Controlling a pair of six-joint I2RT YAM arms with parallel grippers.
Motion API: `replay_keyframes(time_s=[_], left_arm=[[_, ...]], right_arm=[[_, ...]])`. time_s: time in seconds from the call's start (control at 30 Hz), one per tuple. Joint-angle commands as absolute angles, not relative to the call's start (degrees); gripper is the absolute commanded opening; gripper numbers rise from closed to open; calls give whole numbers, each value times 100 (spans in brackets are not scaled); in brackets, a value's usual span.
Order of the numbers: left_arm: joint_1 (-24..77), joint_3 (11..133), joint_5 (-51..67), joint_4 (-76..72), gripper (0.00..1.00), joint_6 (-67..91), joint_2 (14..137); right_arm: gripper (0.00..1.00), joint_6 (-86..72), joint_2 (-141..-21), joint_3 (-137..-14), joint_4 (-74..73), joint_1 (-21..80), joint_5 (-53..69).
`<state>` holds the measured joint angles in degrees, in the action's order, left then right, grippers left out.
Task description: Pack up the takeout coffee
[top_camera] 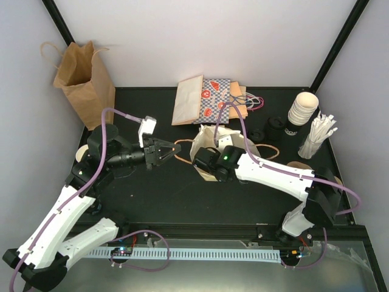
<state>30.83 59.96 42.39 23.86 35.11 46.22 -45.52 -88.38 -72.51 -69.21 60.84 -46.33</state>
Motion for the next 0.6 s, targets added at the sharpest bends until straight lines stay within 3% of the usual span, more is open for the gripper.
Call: replay_keyframes(time_s=[0.0,0.17,0.57], left_arm=[[3090,6207,4267,2196,1,3443,4465],[3093,6086,4300,2167,2,3487,4506],[3087,6105,4236,2202,1,3419,4613]], right_arm=[[1,-4365,-8771,-7258,-7116,6080,-4862],[1,-4024,-8454,-7200,-6643,6082,-4573],[1,-4972,-9460,-8077,-8689,6091,-6151]])
